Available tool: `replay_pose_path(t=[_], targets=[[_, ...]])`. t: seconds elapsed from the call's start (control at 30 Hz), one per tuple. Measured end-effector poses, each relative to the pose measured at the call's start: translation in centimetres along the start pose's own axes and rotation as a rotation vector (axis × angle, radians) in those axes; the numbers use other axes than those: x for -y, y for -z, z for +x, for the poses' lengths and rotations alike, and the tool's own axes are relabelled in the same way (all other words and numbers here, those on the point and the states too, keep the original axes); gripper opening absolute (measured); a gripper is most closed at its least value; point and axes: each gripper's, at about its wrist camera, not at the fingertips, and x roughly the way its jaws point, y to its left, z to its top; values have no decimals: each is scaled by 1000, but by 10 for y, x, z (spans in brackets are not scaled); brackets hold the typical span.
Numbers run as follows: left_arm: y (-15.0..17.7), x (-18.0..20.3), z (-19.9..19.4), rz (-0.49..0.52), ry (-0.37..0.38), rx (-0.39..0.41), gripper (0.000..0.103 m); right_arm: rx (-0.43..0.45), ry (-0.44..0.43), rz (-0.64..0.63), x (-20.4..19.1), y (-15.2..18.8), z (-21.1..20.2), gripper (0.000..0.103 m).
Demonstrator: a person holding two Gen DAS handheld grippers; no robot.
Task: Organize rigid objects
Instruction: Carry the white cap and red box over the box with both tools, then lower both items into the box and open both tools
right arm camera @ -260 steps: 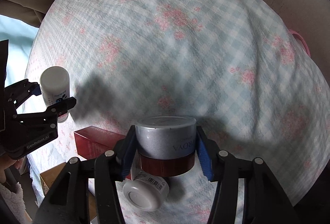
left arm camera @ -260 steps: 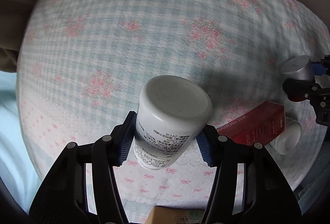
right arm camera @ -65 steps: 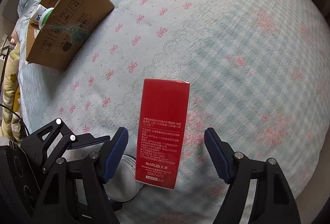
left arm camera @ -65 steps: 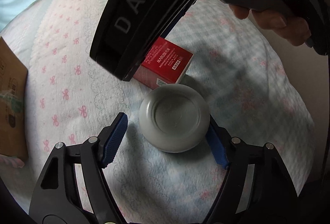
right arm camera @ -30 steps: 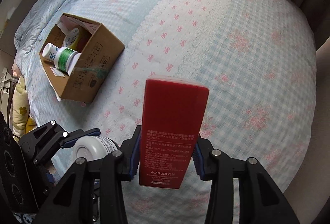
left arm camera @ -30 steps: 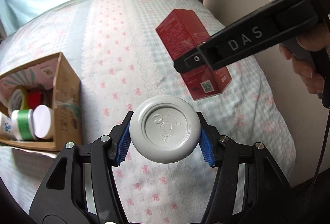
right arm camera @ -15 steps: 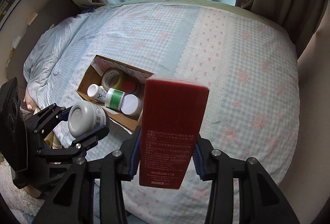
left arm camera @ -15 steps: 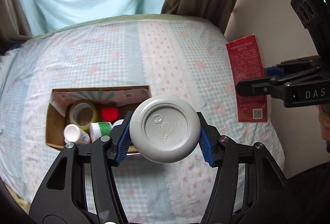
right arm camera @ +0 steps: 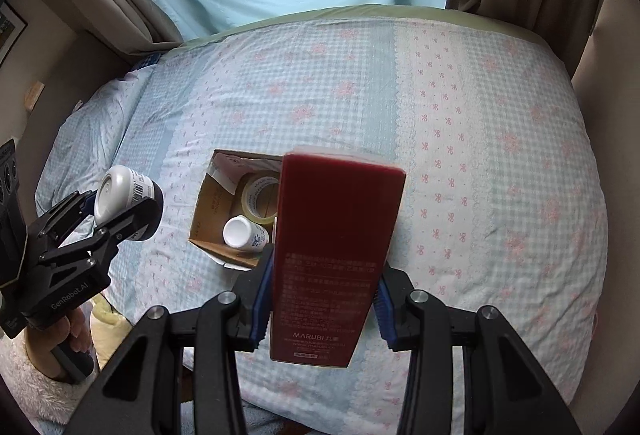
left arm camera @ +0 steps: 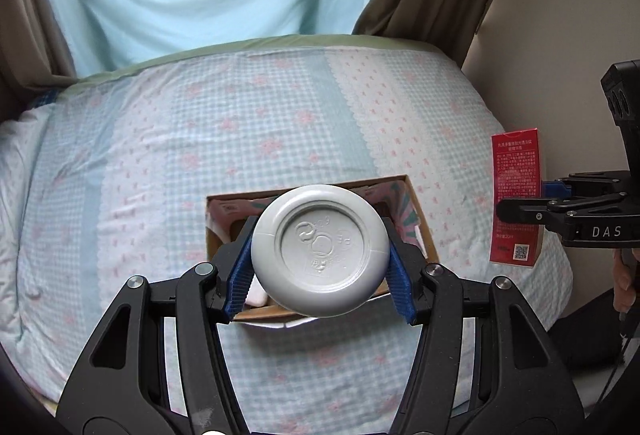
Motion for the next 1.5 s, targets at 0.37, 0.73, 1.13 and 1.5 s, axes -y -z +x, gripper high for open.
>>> replay_pose_path(t=[0.37,0.73,1.13,1.5], targets=[[-16,-78,53,-2,25,-88,54,-68,43,157,-36,-14,58,40],[-20,-89,148,12,34,-216,54,-214,92,114,-29,-29,142,40],[-8,-50,231,170,48,-414,54,-368,66,173,14,-31,206,40],[-16,-43,240,197,31,-449,103,-379,19,271,33,-30,224,82]])
